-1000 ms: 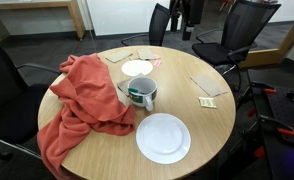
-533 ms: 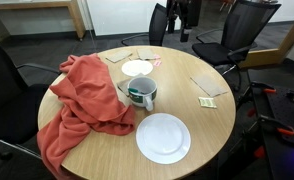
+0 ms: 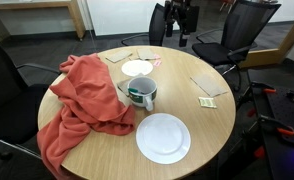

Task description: Pick the pen from the cup and put it on the table, then pick it and put it back in the cup

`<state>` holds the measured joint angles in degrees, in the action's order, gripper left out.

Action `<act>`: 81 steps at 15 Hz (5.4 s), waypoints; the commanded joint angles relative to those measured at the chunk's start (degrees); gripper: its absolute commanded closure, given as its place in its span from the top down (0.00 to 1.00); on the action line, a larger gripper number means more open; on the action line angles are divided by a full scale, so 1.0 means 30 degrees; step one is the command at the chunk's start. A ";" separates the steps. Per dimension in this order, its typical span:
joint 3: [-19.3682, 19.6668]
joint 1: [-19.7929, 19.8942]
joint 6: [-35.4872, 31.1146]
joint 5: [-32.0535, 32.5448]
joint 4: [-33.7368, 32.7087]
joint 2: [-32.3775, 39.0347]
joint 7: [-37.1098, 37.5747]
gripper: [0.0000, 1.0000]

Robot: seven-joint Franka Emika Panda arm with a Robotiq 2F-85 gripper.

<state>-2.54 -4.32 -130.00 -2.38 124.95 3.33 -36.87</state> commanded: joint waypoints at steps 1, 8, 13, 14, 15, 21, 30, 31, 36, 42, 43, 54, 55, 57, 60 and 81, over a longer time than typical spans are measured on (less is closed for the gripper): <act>-0.0432 0.0128 -0.1033 0.0243 -0.0865 0.1511 -0.0719 1.00; -0.1248 0.0663 -0.4891 -0.0327 -0.1191 0.4011 -0.3355 1.00; -0.2156 0.1371 -0.6380 -0.0649 -0.2050 0.5820 -0.4335 1.00; -0.2366 0.1535 -0.6399 -0.0728 -0.2341 0.6199 -0.4511 0.95; -0.2513 0.1651 -0.6370 -0.0734 -0.2577 0.6502 -0.4593 0.87; -0.2969 0.2019 -0.6146 -0.0356 -0.4182 0.8237 -0.4471 0.67; -0.2905 0.2025 -0.5714 0.0068 -0.6409 1.0459 -0.4092 0.58; -0.2932 0.2066 -0.5644 0.0068 -0.6588 1.0680 -0.4110 0.56; -0.3040 0.2157 -0.5486 0.0080 -0.7279 1.1562 -0.4087 0.57; -0.3246 0.2182 -0.5266 0.0082 -0.7828 1.2271 -0.4099 0.58; -0.3288 0.2215 -0.5260 0.0074 -0.7867 1.2359 -0.4138 0.57; -0.3449 0.2351 -0.5936 0.0095 -0.6572 1.1181 -0.4001 0.04; -0.3480 0.2338 -0.5881 0.0085 -0.6420 1.0875 -0.3972 0.04; -0.3698 0.2404 -0.6014 -0.0015 -0.5939 1.0107 -0.4128 0.04; -0.3626 0.2189 -0.6094 0.0056 -0.4870 0.8478 -0.3795 0.04; 0.1545 0.3228 -0.4203 0.0286 0.1097 0.0349 -0.1559 0.04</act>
<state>-0.05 4.27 -145.74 -4.04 129.44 3.88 -44.38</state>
